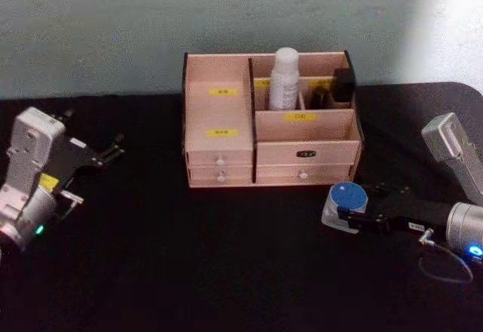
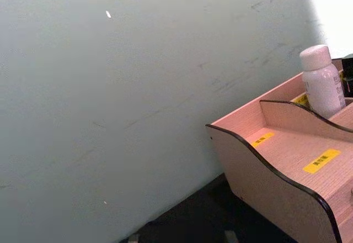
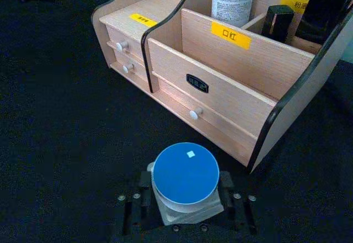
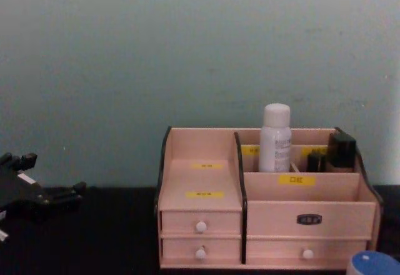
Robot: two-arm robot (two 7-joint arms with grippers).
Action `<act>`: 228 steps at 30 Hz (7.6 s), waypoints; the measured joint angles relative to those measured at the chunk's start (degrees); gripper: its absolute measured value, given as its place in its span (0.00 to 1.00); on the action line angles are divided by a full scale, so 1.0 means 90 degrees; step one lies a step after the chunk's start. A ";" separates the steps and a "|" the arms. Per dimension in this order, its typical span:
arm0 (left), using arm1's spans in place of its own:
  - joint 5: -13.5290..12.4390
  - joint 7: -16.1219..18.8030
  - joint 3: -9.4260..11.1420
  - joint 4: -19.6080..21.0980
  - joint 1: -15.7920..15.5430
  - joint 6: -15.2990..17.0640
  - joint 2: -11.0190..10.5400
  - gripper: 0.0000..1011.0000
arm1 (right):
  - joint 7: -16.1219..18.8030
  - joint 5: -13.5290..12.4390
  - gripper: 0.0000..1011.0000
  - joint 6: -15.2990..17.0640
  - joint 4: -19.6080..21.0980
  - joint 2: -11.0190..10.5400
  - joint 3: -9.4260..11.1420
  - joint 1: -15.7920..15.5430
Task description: Pick up the facial cleanser and watermelon frost from the table and place them into the tiered storage box.
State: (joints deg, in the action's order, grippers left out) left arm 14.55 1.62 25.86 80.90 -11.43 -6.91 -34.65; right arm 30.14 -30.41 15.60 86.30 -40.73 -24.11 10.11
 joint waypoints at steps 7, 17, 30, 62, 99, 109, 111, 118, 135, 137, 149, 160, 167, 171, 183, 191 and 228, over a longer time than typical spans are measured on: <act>0.0000 0.0000 0.0000 0.0000 0.0000 0.0000 0.0000 0.99 | 0.0005 -0.0002 0.69 0.0000 0.0002 0.0000 0.0000 0.0000; 0.0000 0.0000 0.0000 0.0000 0.0000 0.0000 0.0000 0.99 | 0.0005 -0.0007 0.69 0.0000 0.0002 0.0000 0.0000 -0.0001; 0.0000 0.0000 0.0000 0.0000 0.0000 0.0000 0.0000 0.99 | 0.0021 -0.0004 0.69 -0.0027 0.0024 -0.0008 0.0000 0.0000; 0.0000 0.0000 0.0000 0.0000 0.0000 0.0000 0.0000 0.99 | 0.0934 -0.0195 0.69 -0.0207 0.0062 0.0377 -0.0790 0.1378; 0.0000 0.0000 0.0000 0.0000 0.0000 0.0000 0.0000 0.99 | 0.0921 0.0230 0.69 -0.0359 -0.2020 0.1940 -0.1568 0.3139; 0.0000 0.0000 0.0000 0.0000 0.0000 0.0000 0.0000 0.99 | 0.0823 0.0327 0.69 -0.0249 -0.2449 0.2256 -0.1592 0.3362; 0.0000 0.0000 0.0000 0.0000 0.0000 0.0000 0.0000 0.99 | 0.0810 0.0344 0.69 -0.0209 -0.2545 0.2325 -0.1594 0.3413; 0.0000 0.0000 0.0000 0.0000 0.0000 0.0000 0.0000 0.99 | 0.0787 0.0365 0.69 -0.0128 -0.2846 0.2511 -0.1569 0.3556; 0.0000 0.0000 0.0000 0.0001 0.0000 0.0000 0.0000 0.99 | 0.0813 0.0414 0.69 -0.0097 -0.3501 0.2865 -0.1474 0.3836; 0.0000 0.0000 0.0000 0.0000 0.0000 0.0000 0.0000 0.99 | 0.0814 0.0429 0.69 -0.0098 -0.3553 0.2893 -0.1468 0.3856; 0.0000 0.0000 0.0000 0.0000 0.0000 0.0000 0.0000 0.99 | 0.0815 0.0511 0.69 -0.0066 -0.3783 0.3020 -0.1434 0.3939; 0.0000 0.0000 0.0000 0.0000 0.0000 0.0000 0.0000 0.99 | 0.0832 0.0542 0.69 -0.0048 -0.3938 0.3114 -0.1384 0.3984; 0.0000 0.0000 0.0000 0.0001 0.0000 0.0000 0.0000 0.99 | 0.0820 0.0552 0.69 -0.0059 -0.3956 0.3126 -0.1375 0.3984; 0.0000 0.0000 0.0000 0.0000 0.0000 0.0000 0.0000 0.99 | 0.0821 0.0552 0.69 -0.0059 -0.3950 0.3119 -0.1380 0.3984; 0.0000 0.0000 0.0000 0.0000 0.0001 0.0000 0.0000 0.99 | 0.0822 0.0551 0.71 -0.0056 -0.3935 0.3111 -0.1389 0.3981; 0.0000 0.0000 0.0000 0.0001 0.0001 0.0000 0.0000 0.99 | 0.0823 0.0552 0.91 -0.0054 -0.3931 0.3107 -0.1390 0.3978; 0.0000 0.0000 0.0000 0.0000 0.0000 0.0000 0.0000 0.99 | 0.0803 -0.0473 0.99 0.0404 -0.0583 0.1227 -0.0591 0.2129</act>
State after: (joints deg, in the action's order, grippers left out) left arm 14.55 1.62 25.86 80.90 -11.43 -6.91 -34.65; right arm 37.38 -34.67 19.24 81.05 -29.69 -29.42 29.27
